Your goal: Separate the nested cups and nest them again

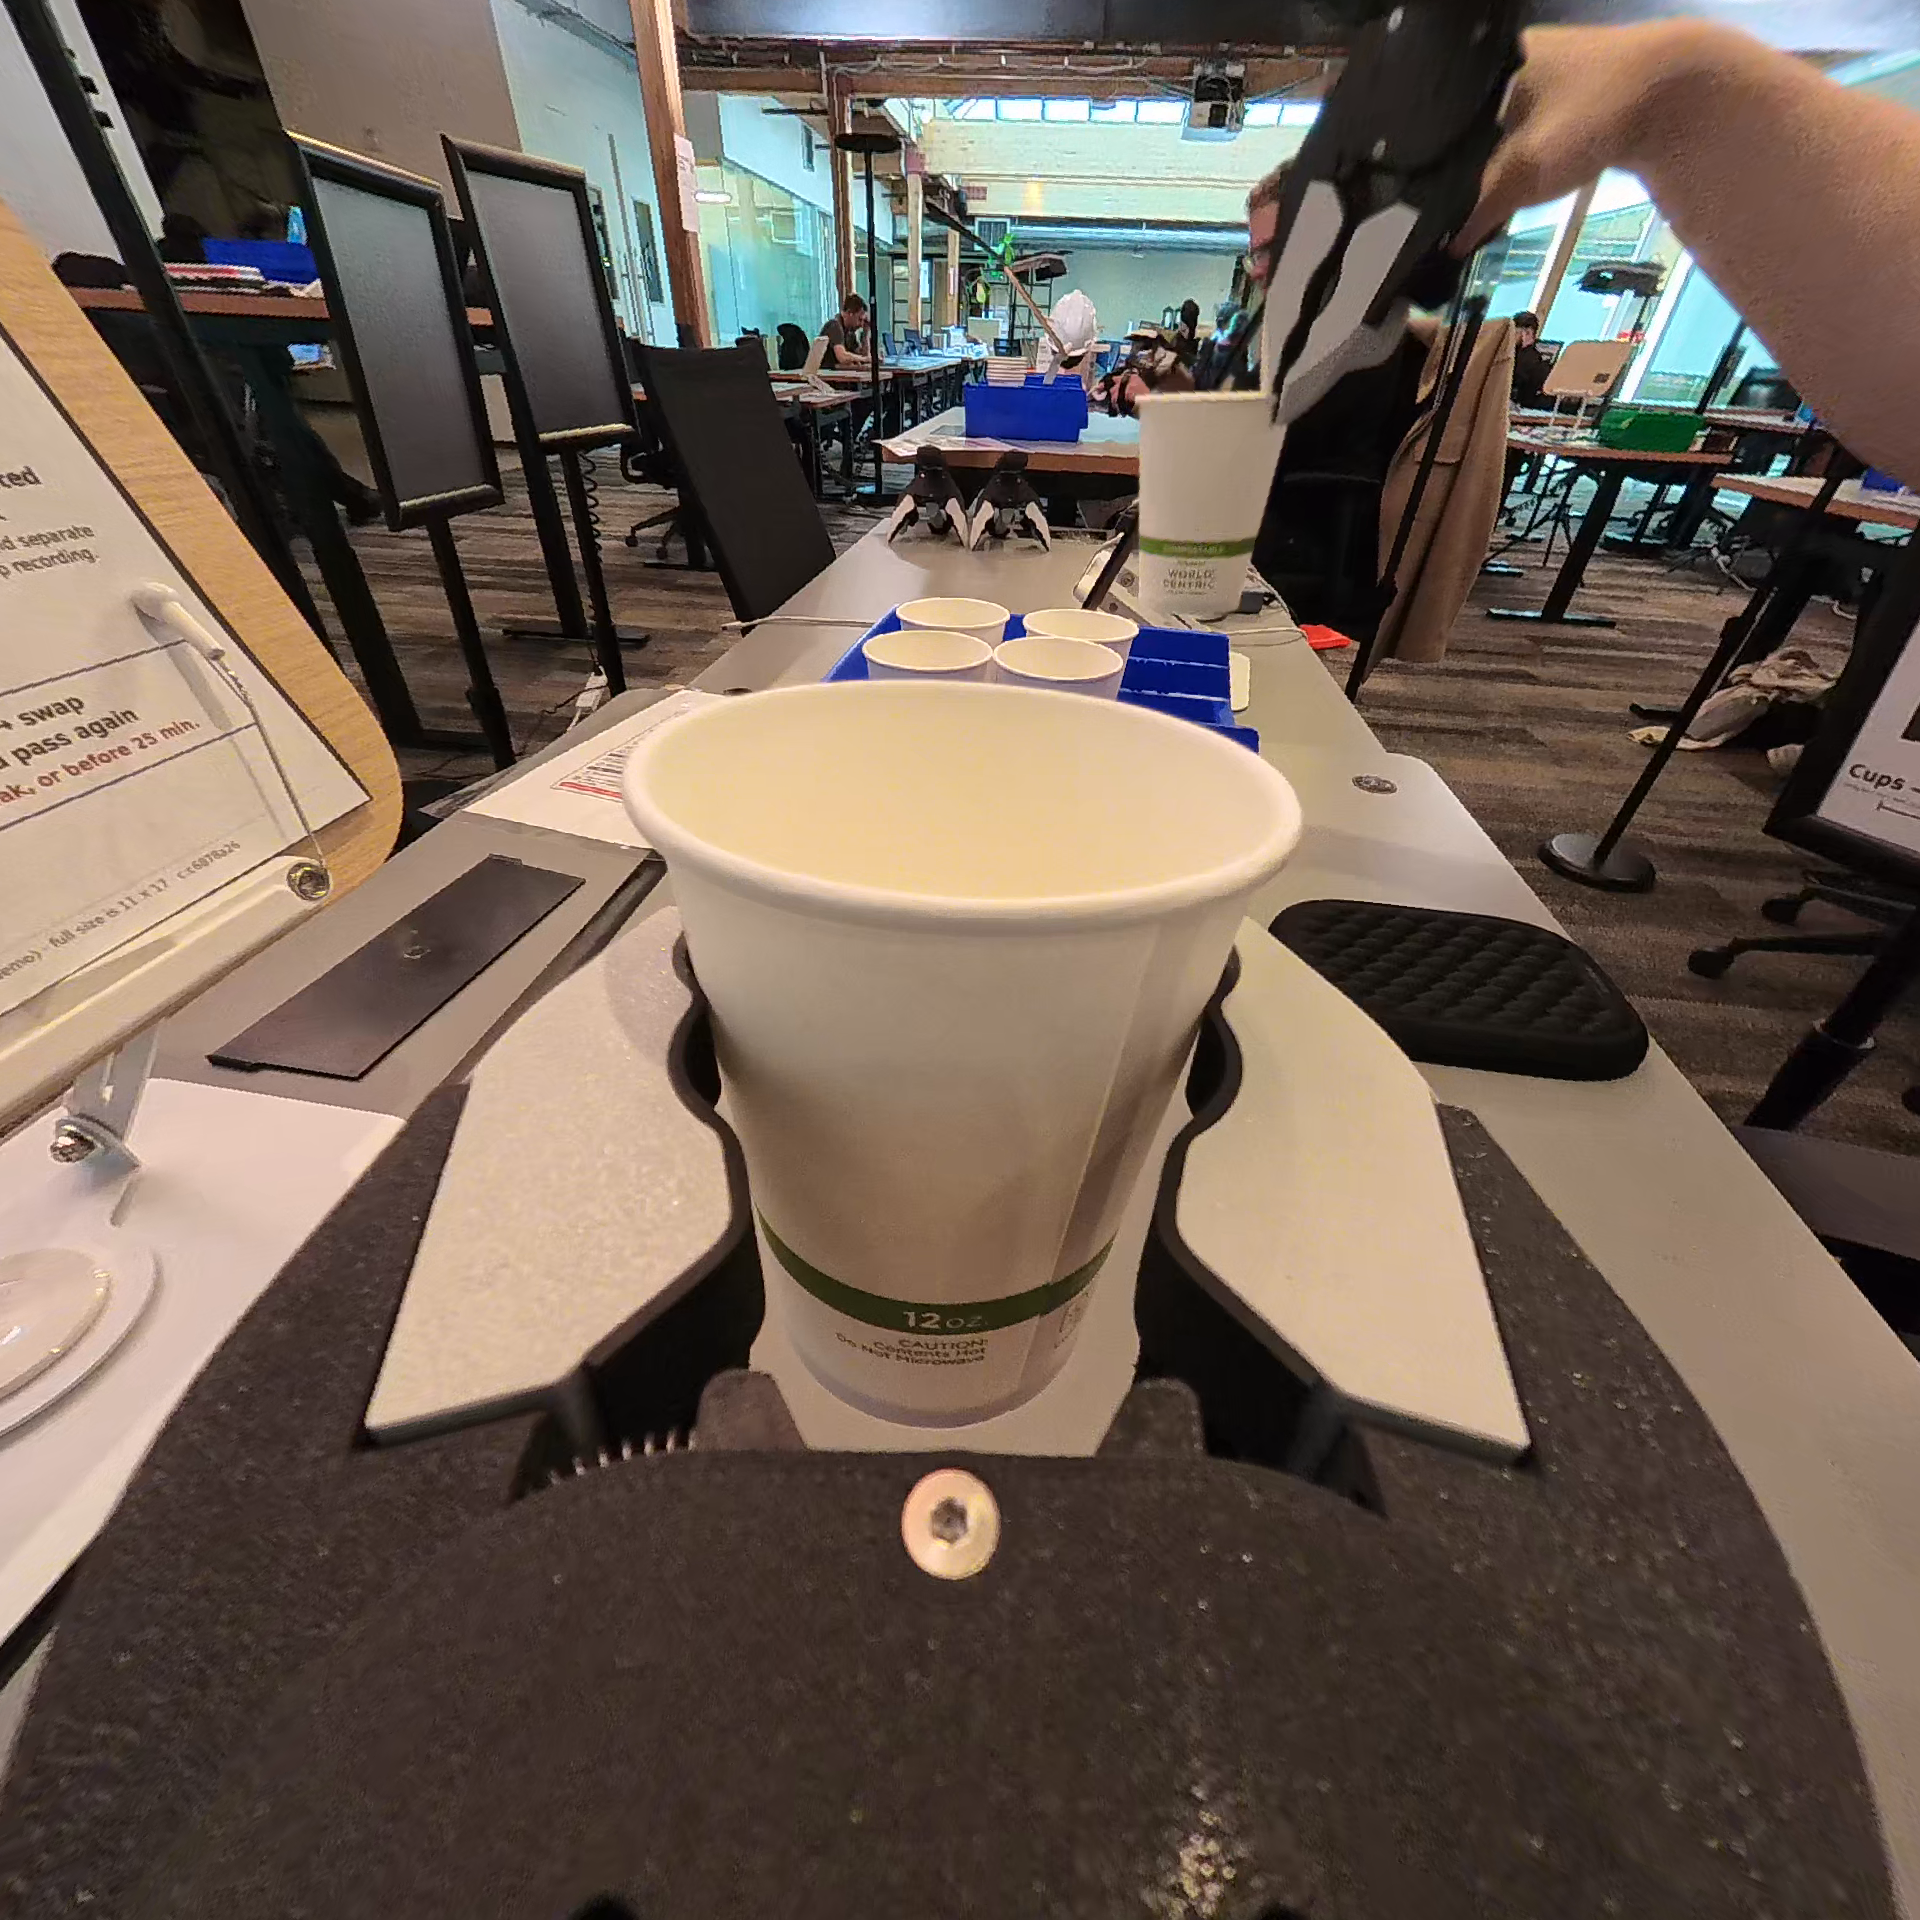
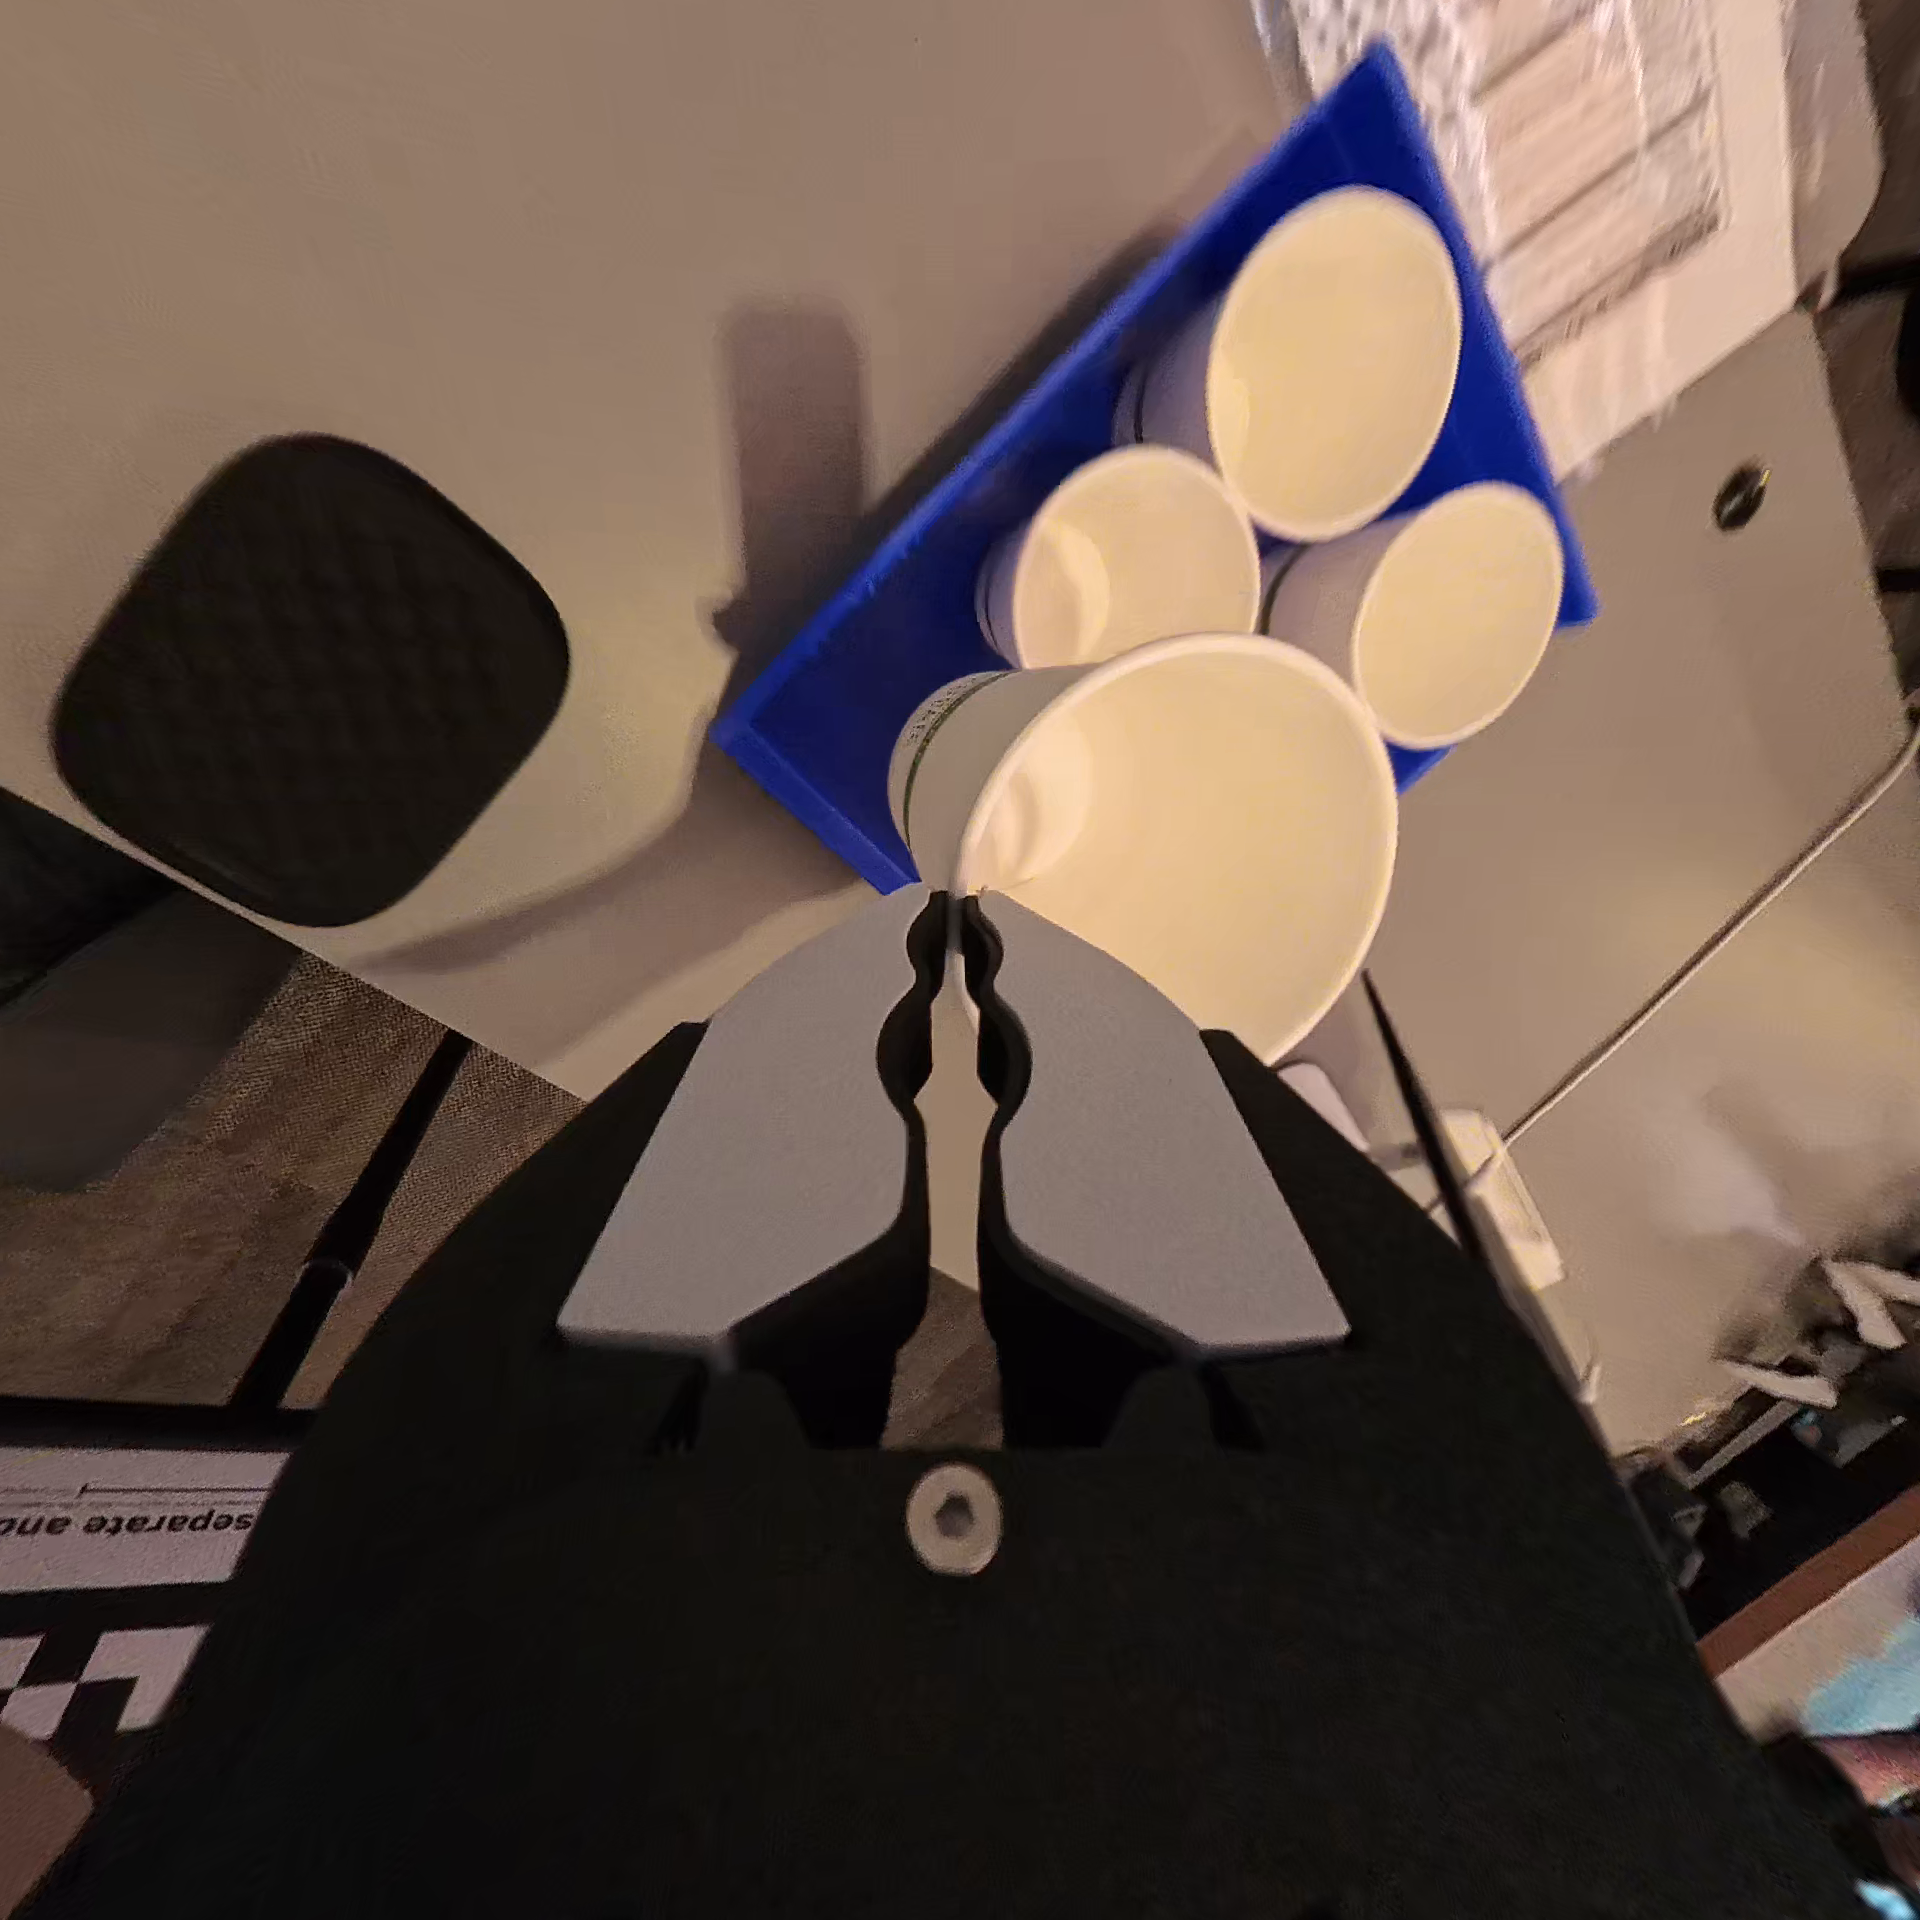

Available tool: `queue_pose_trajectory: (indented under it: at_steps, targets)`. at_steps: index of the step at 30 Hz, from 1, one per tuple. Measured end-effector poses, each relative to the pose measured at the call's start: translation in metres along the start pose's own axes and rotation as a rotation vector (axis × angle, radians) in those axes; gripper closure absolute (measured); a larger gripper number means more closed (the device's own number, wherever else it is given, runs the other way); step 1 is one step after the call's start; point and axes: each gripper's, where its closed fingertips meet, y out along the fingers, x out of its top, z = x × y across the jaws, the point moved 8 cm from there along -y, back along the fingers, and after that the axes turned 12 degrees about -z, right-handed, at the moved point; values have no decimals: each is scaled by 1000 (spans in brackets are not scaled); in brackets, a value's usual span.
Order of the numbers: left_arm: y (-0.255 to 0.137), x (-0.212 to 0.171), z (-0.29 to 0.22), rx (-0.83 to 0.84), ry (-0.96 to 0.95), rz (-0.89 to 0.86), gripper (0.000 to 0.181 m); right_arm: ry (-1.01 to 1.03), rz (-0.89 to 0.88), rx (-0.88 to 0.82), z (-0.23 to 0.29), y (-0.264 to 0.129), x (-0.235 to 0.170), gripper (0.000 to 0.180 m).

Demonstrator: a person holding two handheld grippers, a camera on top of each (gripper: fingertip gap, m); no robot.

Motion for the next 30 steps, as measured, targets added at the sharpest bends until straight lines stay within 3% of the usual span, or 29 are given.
queue_pose_trajectory:
  at_steps: [6, 12, 30]
  targets:
    - [0, -1, 0, -1, -5, -1, 91, 89, 33, -57, -10, 33, -59, 177]
    - [0, 0, 0, 0, -6, -2, 91, 153, 36, -88, -14, 60, -93, 177]
    - [0, -2, 0, -2, -5, 3, 91, 176, -5, -145, -21, 95, -109, 177]
